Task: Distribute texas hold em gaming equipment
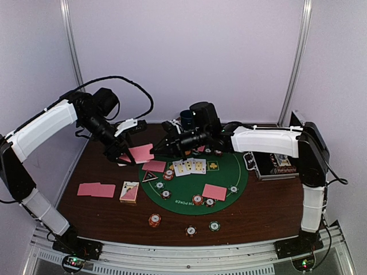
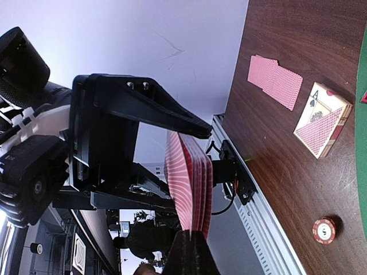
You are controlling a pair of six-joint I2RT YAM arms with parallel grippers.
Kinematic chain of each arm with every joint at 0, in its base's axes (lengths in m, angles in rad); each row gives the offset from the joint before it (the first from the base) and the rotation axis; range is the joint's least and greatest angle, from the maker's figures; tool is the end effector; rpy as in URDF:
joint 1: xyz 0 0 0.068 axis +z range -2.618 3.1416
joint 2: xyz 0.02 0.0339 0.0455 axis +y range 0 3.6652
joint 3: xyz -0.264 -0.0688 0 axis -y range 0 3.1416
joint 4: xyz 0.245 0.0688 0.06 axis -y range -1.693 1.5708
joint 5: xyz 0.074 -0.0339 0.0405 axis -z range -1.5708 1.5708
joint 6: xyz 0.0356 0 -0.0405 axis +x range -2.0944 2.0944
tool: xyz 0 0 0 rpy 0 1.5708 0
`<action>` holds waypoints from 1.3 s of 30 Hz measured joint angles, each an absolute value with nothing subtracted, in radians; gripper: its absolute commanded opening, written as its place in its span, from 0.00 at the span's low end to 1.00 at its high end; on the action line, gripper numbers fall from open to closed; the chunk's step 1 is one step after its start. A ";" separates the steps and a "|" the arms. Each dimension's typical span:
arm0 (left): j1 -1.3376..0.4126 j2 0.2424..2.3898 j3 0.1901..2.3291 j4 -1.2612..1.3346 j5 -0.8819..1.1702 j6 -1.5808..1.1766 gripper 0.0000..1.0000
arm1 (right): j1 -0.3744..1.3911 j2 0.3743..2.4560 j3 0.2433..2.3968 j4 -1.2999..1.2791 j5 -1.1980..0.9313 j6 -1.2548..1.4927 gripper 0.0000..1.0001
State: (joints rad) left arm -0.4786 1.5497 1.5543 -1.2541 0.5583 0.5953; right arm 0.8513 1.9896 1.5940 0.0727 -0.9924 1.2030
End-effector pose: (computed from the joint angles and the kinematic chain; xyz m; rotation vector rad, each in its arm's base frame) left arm 0.2506 -0.1512 0.3397 1.4872 2.2534 -0.7463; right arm 0.2841 0.3695 0.2860 0.4497 -2.2676 -1.9302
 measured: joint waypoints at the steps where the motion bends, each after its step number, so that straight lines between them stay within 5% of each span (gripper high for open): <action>1: -0.479 1.550 1.554 -1.253 0.558 0.595 0.00 | 0.850 1.990 1.591 0.079 -0.994 1.211 0.00; 18: -0.477 1.550 1.554 -1.236 0.554 0.595 0.00 | 0.693 1.861 1.443 0.094 -1.007 1.217 0.00; 27: -0.477 1.550 1.554 -1.238 0.554 0.596 0.00 | 0.519 1.837 1.365 -0.113 -0.982 1.017 0.00; 39: -0.477 1.550 1.554 -1.245 0.554 0.596 0.00 | 0.383 2.007 1.365 -0.303 -0.795 0.751 0.00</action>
State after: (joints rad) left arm -0.4774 1.5497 1.5539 -1.2453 0.5537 0.5957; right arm 0.3828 2.0071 1.3647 -0.3031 -0.7952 0.7509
